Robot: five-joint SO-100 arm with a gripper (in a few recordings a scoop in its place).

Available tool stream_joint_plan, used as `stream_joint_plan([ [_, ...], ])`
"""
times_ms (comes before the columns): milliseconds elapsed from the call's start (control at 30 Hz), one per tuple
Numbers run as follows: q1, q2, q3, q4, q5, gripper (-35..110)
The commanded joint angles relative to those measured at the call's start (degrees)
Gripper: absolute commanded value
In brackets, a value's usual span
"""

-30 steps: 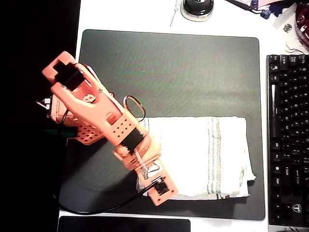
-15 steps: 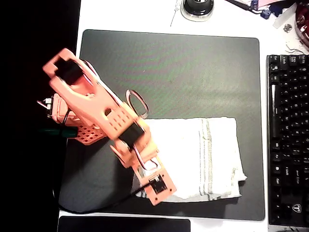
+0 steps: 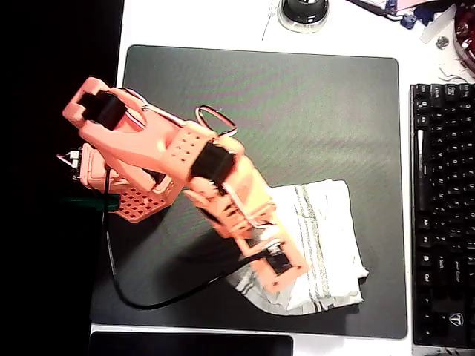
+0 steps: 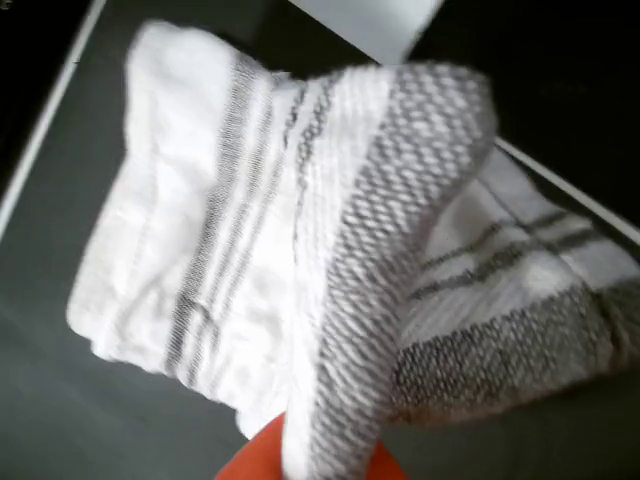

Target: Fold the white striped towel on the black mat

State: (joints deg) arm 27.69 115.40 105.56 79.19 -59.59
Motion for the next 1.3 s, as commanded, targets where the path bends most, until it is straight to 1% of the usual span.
stream_joint_plan([
  [0, -1.14, -5.54, -3.43, -3.69, 1.76, 0],
  [233, -4.13, -20.48, -10.90, -13.18, 7.82, 0],
  [467, -8.79, -35.60, -20.13, -20.30, 13.10, 0],
  [567, -10.28, -41.57, -23.47, -21.09, 14.50, 0],
  [633, -10.55, -44.56, -23.91, -22.41, 14.41, 2],
  [733, -10.37, -47.29, -22.24, -25.93, 13.71, 8],
  [833, -10.28, -48.08, -19.69, -29.71, 11.95, 12],
  [900, -10.02, -47.29, -18.63, -30.50, 11.69, 14],
  [1033, -9.93, -41.40, -18.28, -27.95, 12.66, 22],
  [1133, -9.93, -35.95, -17.75, -26.54, 11.07, 26],
  [1267, -9.32, -29.18, -17.31, -24.43, 7.38, 28],
])
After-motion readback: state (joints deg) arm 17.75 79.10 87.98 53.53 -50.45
